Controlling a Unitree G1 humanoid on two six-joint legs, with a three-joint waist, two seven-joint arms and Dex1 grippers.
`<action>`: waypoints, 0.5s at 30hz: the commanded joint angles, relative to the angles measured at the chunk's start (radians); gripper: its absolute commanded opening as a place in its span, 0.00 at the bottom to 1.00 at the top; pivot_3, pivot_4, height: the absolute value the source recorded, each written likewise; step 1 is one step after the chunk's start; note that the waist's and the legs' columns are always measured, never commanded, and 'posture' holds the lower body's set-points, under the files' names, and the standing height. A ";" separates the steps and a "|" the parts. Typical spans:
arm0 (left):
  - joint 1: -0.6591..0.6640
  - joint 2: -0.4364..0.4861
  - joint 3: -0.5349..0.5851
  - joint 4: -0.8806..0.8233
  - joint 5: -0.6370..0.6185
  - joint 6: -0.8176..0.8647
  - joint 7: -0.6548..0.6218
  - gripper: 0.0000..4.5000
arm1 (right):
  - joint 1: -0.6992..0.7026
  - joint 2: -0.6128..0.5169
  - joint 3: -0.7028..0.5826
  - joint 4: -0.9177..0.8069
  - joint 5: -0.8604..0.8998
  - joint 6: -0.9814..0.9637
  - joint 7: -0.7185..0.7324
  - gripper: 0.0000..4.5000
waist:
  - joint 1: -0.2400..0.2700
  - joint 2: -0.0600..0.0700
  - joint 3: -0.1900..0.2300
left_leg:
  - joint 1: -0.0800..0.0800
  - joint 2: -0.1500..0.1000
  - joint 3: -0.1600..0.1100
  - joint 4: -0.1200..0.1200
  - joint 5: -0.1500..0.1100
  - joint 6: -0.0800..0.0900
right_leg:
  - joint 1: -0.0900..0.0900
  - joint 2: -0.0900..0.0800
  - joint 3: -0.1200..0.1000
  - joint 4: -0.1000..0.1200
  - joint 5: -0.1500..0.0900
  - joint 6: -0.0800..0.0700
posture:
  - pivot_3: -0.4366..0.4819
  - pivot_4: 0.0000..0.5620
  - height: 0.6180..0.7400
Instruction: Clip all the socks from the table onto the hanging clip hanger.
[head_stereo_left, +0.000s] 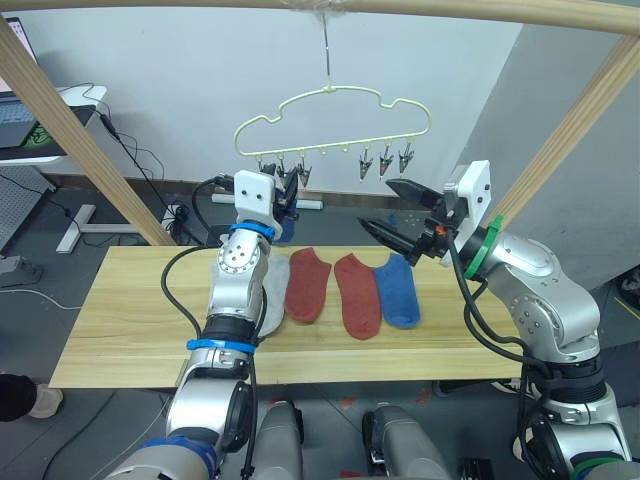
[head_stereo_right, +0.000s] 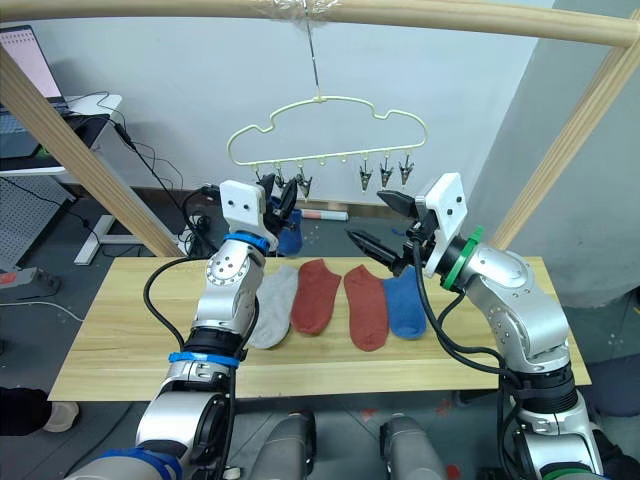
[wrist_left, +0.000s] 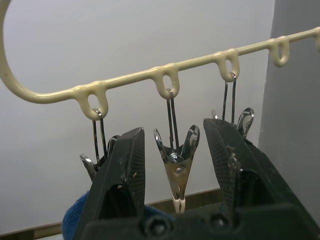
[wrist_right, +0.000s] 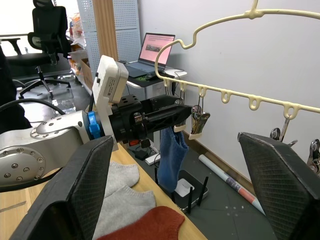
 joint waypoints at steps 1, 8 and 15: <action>-0.016 0.007 0.004 -0.010 0.010 -0.033 -0.001 0.46 | -0.016 -0.002 -0.015 -0.040 0.012 -0.016 0.000 0.93 | 0.000 0.000 0.000 | 0.000 0.000 0.000 0.000 0.000 0.000 | 0.000 0.000 0.000 0.000 0.000 0.000 | 0.42 0.35 1.00; -0.012 0.012 0.004 -0.008 0.016 -0.039 -0.008 0.10 | -0.014 -0.001 -0.016 -0.045 0.014 -0.012 -0.004 0.93 | 0.000 0.000 0.000 | 0.000 0.000 0.000 0.000 0.000 0.000 | 0.000 0.000 0.000 0.000 0.000 0.000 | 0.42 0.35 1.00; -0.014 0.014 0.005 -0.008 0.016 -0.037 -0.009 0.00 | -0.011 0.005 -0.015 -0.045 0.017 -0.008 -0.011 0.93 | 0.000 0.000 0.000 | 0.000 0.000 0.000 0.000 0.000 0.000 | 0.000 0.000 0.000 0.000 0.000 0.000 | 0.42 0.35 1.00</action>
